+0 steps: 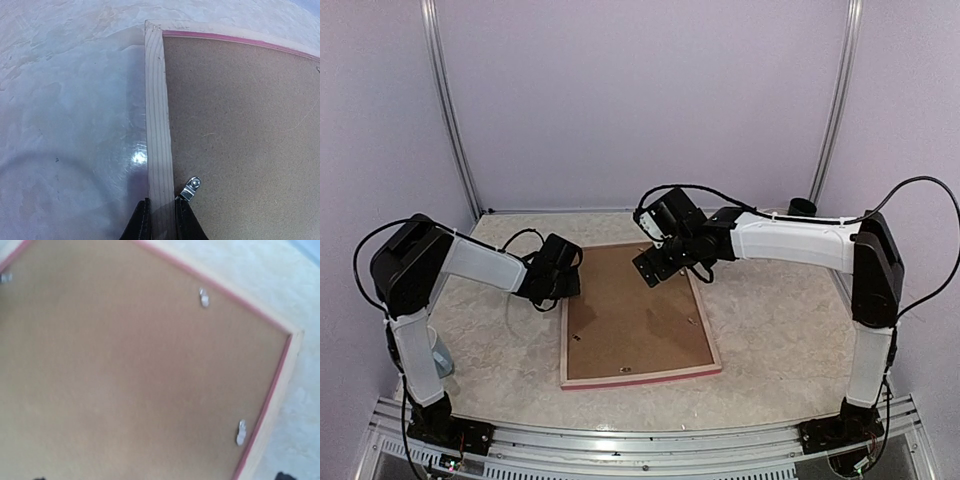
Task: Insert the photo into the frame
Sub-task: Press the fastener onto the backboard.
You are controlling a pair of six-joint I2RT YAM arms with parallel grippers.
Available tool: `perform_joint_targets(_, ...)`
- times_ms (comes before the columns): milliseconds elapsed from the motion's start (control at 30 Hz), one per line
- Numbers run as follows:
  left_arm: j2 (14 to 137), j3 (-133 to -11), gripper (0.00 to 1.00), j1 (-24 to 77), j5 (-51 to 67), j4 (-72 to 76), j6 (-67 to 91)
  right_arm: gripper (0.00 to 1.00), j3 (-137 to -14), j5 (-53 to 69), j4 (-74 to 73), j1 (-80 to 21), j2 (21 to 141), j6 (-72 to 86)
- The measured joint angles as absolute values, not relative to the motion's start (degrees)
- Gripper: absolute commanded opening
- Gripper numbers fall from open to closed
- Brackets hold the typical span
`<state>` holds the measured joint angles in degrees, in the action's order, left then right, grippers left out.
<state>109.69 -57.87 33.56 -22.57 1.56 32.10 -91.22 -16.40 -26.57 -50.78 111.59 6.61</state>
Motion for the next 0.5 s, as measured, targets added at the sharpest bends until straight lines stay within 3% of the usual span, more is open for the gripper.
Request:
perform_joint_targets(333, 110.87, -57.87, 0.12, 41.23, -23.05, 4.75, 31.70, 0.99, -88.36, -15.44, -26.41, -49.15, 111.53, 8.62)
perform_joint_targets(500, 110.85, -57.82, 0.24, 42.22, -21.21, 5.48, 32.05, 0.99, -87.88, -13.76, -26.33, -48.75, 111.72, 8.88)
